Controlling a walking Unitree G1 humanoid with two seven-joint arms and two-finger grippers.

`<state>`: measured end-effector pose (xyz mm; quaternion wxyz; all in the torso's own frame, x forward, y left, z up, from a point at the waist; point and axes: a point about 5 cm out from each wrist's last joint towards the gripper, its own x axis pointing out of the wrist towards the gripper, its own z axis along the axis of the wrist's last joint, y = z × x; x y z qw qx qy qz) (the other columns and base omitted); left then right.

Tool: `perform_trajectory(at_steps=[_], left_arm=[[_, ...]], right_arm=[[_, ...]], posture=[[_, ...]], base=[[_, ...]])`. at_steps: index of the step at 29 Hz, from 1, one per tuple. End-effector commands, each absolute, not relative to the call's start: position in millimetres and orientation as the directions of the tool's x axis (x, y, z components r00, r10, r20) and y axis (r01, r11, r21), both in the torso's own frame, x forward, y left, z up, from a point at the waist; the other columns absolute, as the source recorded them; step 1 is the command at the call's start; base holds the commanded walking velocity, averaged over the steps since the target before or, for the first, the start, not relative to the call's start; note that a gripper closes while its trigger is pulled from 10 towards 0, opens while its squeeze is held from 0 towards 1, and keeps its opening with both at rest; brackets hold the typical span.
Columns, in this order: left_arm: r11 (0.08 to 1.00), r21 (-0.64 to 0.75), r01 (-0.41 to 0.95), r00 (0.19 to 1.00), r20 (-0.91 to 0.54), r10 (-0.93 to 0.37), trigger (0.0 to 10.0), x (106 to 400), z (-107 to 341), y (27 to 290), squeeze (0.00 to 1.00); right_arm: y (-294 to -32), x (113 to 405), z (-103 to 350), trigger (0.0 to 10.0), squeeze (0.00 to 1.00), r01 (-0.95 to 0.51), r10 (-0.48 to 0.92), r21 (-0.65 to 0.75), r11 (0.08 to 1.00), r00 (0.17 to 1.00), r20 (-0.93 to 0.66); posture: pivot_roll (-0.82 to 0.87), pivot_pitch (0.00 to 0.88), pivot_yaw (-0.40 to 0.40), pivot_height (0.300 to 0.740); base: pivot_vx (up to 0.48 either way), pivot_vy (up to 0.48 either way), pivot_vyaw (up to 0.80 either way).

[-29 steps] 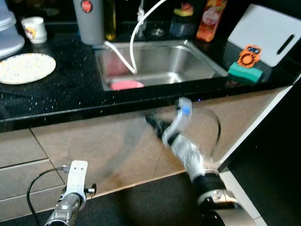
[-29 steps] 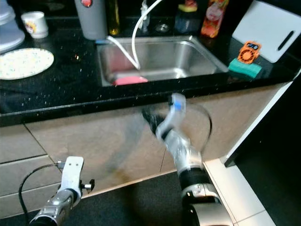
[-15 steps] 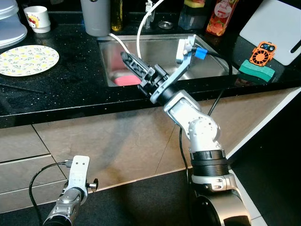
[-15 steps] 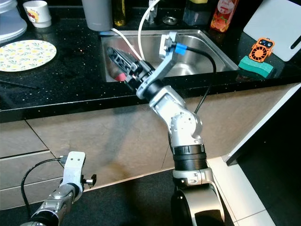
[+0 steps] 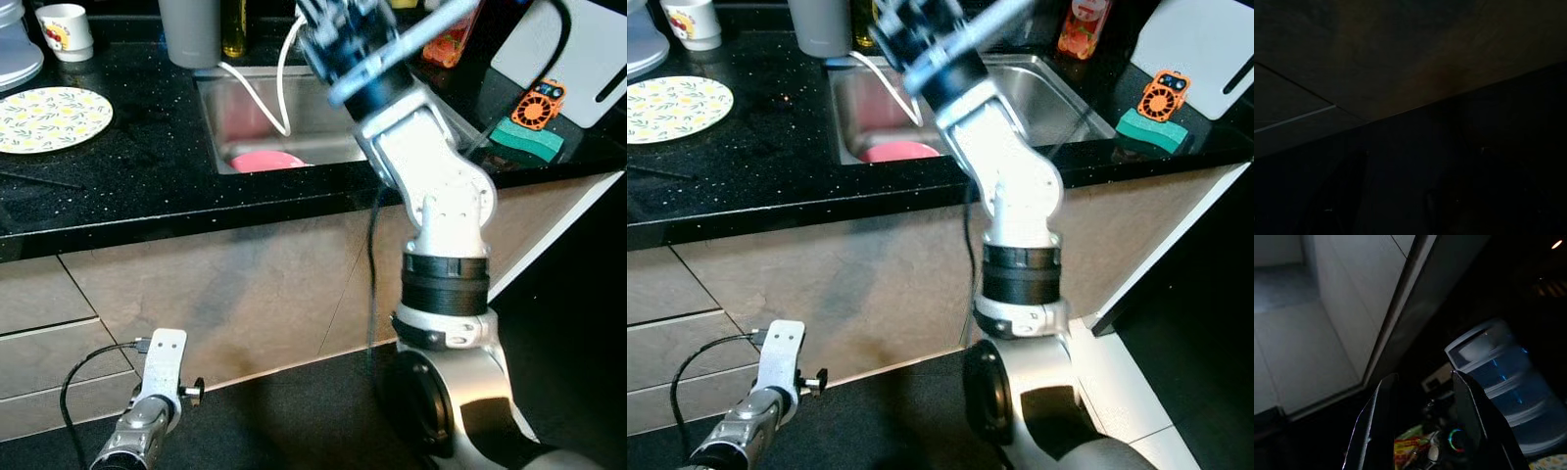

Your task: Kitchen organization

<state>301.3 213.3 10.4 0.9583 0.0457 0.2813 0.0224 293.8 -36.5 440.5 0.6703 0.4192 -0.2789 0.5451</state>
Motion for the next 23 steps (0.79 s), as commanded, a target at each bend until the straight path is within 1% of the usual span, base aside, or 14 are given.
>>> perform_trajectory(at_steps=[1, 6, 12, 19, 23], left_arm=[[0.994, 0.112, -0.017, 0.813, -0.577, 0.079, 10.0, 291.0, 0.7, 218.4, 0.0], [0.993, 0.114, -0.013, 0.81, -0.582, 0.078, 10.0, 288.9, -0.9, 219.4, 0.0], [0.993, 0.116, -0.007, 0.808, -0.585, 0.074, 10.0, 288.9, -1.0, 219.2, 0.0], [0.993, 0.116, -0.005, 0.808, -0.584, 0.072, 10.0, 290.3, -0.3, 217.8, 0.0], [0.993, 0.114, -0.006, 0.807, -0.586, 0.072, 10.0, 289.7, -0.9, 217.4, 0.0]], right_arm=[[-44.3, 281.8, 454.7, 10.0, 0.0, -0.976, 0.455, 0.218, 0.018, 0.202, 0.867], [-49.2, 278.7, 460.8, 10.0, 0.0, -0.974, 0.436, 0.226, -0.007, 0.2, 0.878], [-50.4, 272.5, 464.7, 10.0, 0.0, -0.981, 0.426, 0.19, -0.035, 0.157, 0.891], [-53.7, 274.6, 464.7, 10.0, 0.0, -0.976, 0.417, 0.216, -0.016, 0.19, 0.889], [-53.0, 268.1, 468.0, 10.0, 0.0, -0.983, 0.413, 0.176, -0.052, 0.139, 0.9]], posture=[[0.01, 0.254, -0.071, 0.74], [0.01, 0.257, -0.067, 0.74], [0.01, 0.26, -0.065, 0.74], [0.01, 0.262, -0.065, 0.74], [0.01, 0.26, -0.066, 0.74]], base=[[0.0, 0.0, 0.0], [0.0, 0.0, 0.0], [0.0, 0.0, 0.0], [0.0, 0.0, 0.0], [0.0, 0.0, 0.0]])
